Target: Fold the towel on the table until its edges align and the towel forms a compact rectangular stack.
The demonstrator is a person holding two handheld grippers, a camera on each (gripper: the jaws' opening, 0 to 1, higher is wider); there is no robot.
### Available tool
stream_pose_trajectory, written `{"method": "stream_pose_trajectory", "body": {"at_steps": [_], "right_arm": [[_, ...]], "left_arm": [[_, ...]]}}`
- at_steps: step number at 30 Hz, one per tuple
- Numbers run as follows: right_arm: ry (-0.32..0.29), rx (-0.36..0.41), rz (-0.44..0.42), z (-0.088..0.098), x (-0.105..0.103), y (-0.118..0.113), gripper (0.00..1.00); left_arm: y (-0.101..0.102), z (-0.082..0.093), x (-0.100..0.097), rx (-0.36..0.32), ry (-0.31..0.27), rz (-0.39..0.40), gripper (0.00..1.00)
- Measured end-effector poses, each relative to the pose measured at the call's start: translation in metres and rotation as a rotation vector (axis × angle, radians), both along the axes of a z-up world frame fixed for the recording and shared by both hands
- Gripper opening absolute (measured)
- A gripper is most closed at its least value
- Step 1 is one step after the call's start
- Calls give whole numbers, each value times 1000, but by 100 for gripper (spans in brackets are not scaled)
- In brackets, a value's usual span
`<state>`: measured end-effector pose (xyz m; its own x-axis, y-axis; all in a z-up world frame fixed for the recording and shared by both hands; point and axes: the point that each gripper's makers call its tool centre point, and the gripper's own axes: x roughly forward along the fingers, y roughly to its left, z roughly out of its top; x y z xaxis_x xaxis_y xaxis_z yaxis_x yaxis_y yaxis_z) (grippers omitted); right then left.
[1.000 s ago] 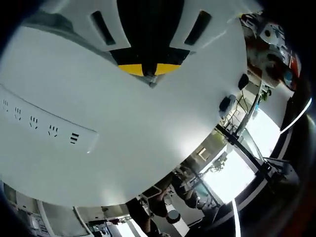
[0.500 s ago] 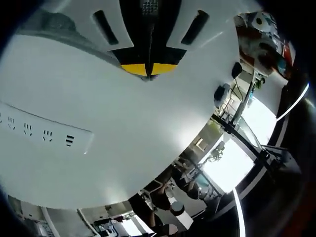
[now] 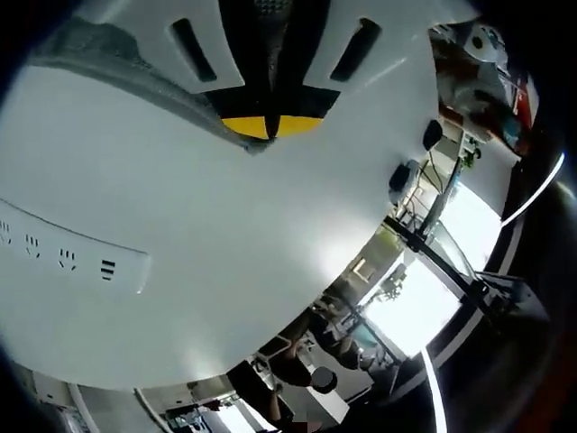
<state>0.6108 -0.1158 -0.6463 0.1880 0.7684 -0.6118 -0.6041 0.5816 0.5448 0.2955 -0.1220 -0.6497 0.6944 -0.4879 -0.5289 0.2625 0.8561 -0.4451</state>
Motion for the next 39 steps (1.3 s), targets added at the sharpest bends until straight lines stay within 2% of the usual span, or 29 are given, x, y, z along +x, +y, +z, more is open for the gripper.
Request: {"method": "stream_pose_trajectory", "body": {"at_steps": [2,3,4,9,13,17,22,24,27,30,34,39], "right_arm": [[13,20,1,-1,2,3,0],[17,33,-11,-1,4,4,0],[35,57,-28,0,4,6,0],[56,96,-67,-1,0,6,0],[36,85,-55,0,-3,6,0],[5,64,-23,3,-6,3,0],[-33,52,-5,9,-6,-6,0],[-62,52,-4,15,-5,-12,0],[-203,-22,84,23,-2,-27,0],[-361,-51,153,43,-5,-45,0],[-399,-24,173,62,-17,-72,0],[-420,-53,163,67,-19,-113,0]], "left_arm": [[3,-2,0,35,8,0,8],[6,-5,0,102,8,-21,9],[3,-3,2,120,-13,-42,9],[0,0,2,202,-18,-95,9],[1,7,4,201,-47,-83,9],[1,22,9,117,-84,-33,13],[1,29,13,125,-106,-29,14],[-2,34,16,126,-128,-34,16],[-8,44,21,120,-157,-46,17],[-19,55,25,112,-178,-64,15],[-40,73,33,80,-218,-93,15],[-67,79,39,99,-237,-161,15]]}}
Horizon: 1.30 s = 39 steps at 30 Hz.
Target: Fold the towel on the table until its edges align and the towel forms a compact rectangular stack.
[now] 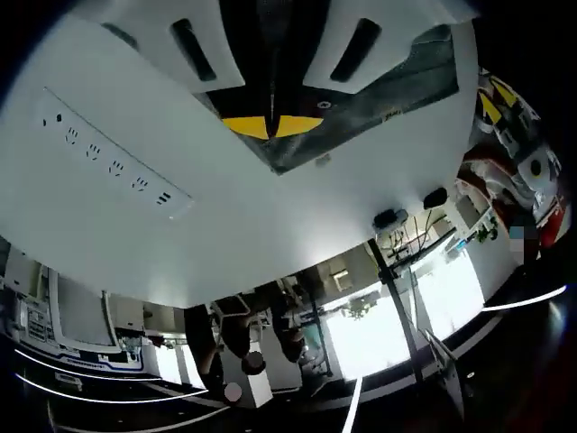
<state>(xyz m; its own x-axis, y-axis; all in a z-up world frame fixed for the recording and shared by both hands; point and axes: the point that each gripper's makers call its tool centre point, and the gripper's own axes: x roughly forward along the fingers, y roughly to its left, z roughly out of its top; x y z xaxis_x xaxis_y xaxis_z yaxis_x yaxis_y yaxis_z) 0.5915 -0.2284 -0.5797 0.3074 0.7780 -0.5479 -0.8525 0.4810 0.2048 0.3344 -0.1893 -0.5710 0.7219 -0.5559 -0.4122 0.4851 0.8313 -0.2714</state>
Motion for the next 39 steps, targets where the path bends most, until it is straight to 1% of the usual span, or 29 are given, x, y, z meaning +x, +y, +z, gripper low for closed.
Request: {"method": "stream_pose_trajectory", "body": {"at_steps": [3,5,7,8,10,16,18,21,25,28,30,33,36,39], "right_arm": [[7,16,-33,3,2,-21,0],[11,28,-48,6,0,-32,0],[14,30,-55,8,-3,-39,0],[9,31,-57,9,-5,-44,0],[9,34,-60,11,-8,-51,0],[17,21,-60,6,-15,-73,0],[20,16,-57,5,-17,-78,0],[17,-12,-39,0,-19,-89,0],[18,-25,-40,-4,-15,-100,0],[-5,-60,-32,-11,-7,-110,0],[-11,-86,-23,-19,-3,-116,0],[7,-121,-2,-33,2,-124,0],[6,-160,25,-47,4,-129,0],[28,-184,45,-57,5,-130,0]], "left_arm": [[-16,3,0,16,-8,-24,14],[-25,5,-1,15,-11,-28,14],[-37,5,-2,21,-4,-36,14],[-44,4,-3,41,-9,-45,14],[-57,3,-5,51,-5,-57,14],[-88,1,-9,52,7,-64,14],[-95,-2,-11,57,22,-62,14],[-103,-8,-11,73,38,-57,14],[-110,-14,-10,81,59,-36,14],[-114,-20,-7,82,72,-29,14],[-118,-23,-4,88,76,-31,14],[-125,-28,2,102,77,-42,14],[-131,-34,10,124,74,-48,14],[-137,-41,16,114,91,-52,15]]}}
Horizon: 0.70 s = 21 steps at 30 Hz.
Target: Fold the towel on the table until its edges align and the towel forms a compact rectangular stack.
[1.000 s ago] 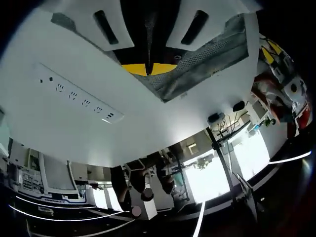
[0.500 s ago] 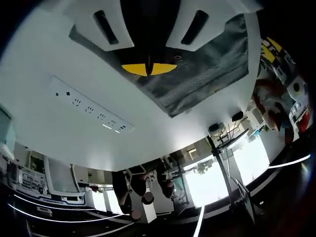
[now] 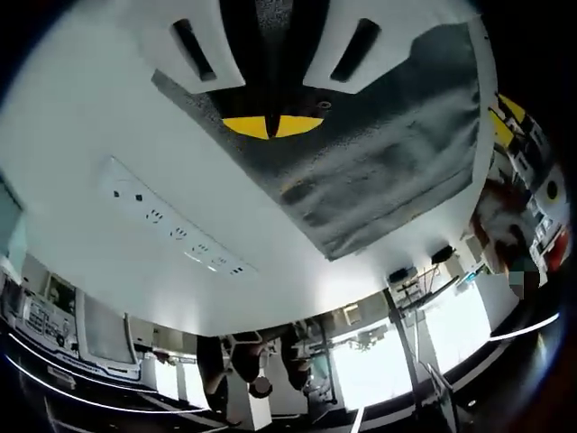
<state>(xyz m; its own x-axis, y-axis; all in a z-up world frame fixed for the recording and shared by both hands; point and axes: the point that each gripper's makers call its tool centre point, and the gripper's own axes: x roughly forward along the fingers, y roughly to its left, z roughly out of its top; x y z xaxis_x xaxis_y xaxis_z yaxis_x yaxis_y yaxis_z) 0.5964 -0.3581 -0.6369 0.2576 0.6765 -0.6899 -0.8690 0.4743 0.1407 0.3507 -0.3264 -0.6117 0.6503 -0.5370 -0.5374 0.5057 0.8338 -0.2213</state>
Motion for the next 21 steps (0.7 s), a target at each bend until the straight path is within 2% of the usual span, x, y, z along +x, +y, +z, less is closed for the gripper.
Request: {"method": "stream_pose_trajectory", "body": {"at_steps": [3,10,13,16,21], "right_arm": [[-16,-24,38,-9,3,0,0],[-17,-66,103,-22,3,1,0],[-11,-51,104,-22,5,3,0],[-10,-41,113,-22,4,3,0],[-6,-29,118,-22,3,2,0]], "left_arm": [[-9,-13,4,-22,48,-5,16],[-16,-26,17,-39,83,29,16],[-13,-35,21,-17,108,53,16],[-12,-42,23,-24,135,81,15],[-10,-44,25,51,111,78,9]]}}
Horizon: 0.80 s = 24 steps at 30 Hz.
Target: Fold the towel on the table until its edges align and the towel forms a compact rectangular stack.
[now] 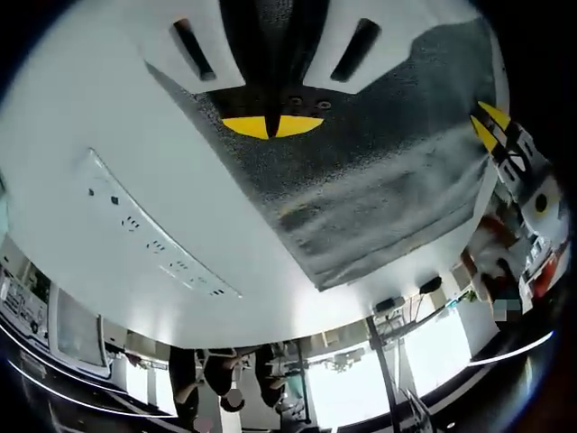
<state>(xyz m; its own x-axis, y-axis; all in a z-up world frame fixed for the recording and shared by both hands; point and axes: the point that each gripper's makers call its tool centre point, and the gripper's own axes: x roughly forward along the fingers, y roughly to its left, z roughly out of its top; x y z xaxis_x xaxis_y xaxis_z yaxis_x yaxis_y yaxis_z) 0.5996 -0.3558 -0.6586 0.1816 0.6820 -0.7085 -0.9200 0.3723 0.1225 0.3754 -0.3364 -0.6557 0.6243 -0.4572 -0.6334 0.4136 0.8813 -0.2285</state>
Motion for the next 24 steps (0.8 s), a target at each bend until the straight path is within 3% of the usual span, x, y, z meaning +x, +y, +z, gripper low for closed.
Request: {"method": "stream_pose_trajectory", "body": {"at_steps": [2,5,6,7,8,14,16,18,22,24], "right_arm": [[0,4,0,0,1,0,0],[-25,-18,13,-1,0,-1,0],[-65,-52,51,-1,0,-3,0],[-119,-88,103,-1,-2,-2,0],[-135,-107,117,-1,-3,-2,0],[-183,-176,143,-1,-5,0,0],[-294,-233,240,-1,-6,0,0],[-354,-284,290,-1,-10,0,0],[-384,-341,311,-2,-12,-2,0],[-385,-360,317,-2,-11,-2,0]], "left_arm": [[2,-1,0,55,-19,-25,7],[-2,-1,-1,280,-97,-193,6],[-3,-1,-2,322,-104,-216,6],[-4,-2,-3,345,-101,-222,6],[-5,-2,-3,366,-101,-233,5],[-5,-2,-4,376,-65,-237,4],[-5,-2,-4,466,-91,-306,4],[-7,-2,-5,516,-95,-334,3],[-6,-3,-8,595,-88,-394,2],[-5,-2,-7,578,-80,-372,2]]}}
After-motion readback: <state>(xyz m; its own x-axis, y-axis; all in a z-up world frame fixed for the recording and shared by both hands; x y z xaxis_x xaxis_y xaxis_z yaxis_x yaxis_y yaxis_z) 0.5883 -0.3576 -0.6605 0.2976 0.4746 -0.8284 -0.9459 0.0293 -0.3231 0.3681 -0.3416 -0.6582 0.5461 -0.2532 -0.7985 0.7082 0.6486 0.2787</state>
